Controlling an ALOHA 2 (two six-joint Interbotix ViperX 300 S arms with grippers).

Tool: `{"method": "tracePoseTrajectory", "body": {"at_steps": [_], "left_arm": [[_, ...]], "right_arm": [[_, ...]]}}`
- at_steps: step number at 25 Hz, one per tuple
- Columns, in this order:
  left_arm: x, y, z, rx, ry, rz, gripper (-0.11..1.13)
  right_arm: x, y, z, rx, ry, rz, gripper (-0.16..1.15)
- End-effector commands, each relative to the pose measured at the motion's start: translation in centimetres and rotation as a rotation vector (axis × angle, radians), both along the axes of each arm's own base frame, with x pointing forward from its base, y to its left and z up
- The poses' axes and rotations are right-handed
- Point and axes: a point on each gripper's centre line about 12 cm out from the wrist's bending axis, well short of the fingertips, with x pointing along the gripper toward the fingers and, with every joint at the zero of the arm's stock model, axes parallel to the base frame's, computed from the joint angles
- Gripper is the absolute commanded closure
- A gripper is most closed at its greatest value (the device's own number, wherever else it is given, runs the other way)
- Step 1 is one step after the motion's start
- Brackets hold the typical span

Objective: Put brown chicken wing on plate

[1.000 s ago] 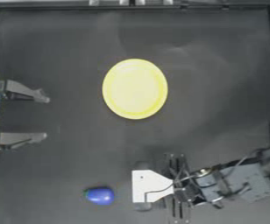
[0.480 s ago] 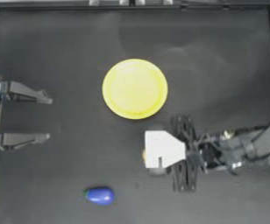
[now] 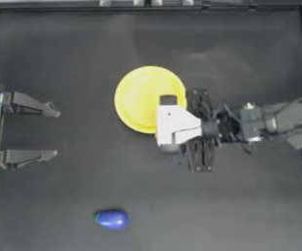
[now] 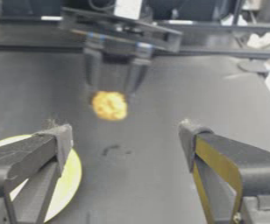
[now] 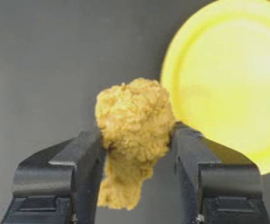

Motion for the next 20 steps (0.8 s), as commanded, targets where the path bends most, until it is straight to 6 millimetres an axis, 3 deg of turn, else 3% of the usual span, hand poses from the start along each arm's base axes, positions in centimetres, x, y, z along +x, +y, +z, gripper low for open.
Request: {"method": "tracePoseTrajectory", "body": {"at_steps": [1,9,13,20], "left_arm": [[0.5,0.1,0.7,0.001,-0.011,0.002,0.01],[0.7,0.1,0.6,0.002,-0.004,0.002,0.01],[0.7,0.1,0.6,0.0,-0.003,0.002,0.01],[0.7,0.1,0.5,-0.001,-0.002,0.005,0.01]], "right_arm": [[0.6,-2.1,2.1,-0.001,-0.071,-0.01,0.65],[2.3,-7.1,0.9,0.008,-0.041,0.012,0.65],[3.1,-9.5,-0.7,0.019,-0.014,0.013,0.66],[4.9,-11.7,-3.7,0.018,0.041,0.031,0.66]]}}
